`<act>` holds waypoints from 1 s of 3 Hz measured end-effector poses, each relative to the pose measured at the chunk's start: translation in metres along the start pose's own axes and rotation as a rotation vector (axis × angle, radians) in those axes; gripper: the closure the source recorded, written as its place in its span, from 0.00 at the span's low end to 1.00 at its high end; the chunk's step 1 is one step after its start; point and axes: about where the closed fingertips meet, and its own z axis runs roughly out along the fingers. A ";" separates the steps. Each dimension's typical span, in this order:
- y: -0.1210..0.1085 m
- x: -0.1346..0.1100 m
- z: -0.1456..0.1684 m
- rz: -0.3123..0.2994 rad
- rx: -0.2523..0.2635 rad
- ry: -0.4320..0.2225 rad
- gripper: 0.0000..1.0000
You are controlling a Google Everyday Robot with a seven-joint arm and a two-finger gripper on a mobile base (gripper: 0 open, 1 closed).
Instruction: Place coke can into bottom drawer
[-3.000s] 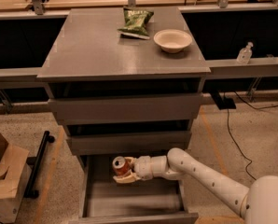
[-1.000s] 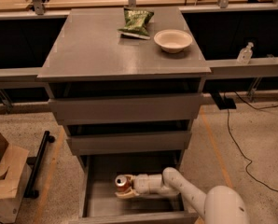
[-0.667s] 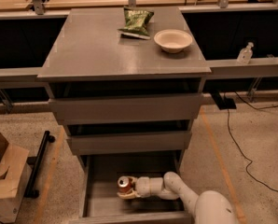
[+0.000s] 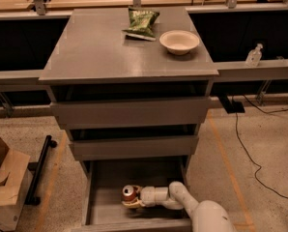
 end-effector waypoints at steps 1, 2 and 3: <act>0.006 0.014 0.012 0.030 -0.024 -0.001 0.35; 0.015 0.021 0.024 0.059 -0.064 -0.005 0.12; 0.024 0.017 0.032 0.068 -0.103 -0.008 0.00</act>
Offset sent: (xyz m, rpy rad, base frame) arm -0.0202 0.0305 -0.0351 0.0117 0.1031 0.0965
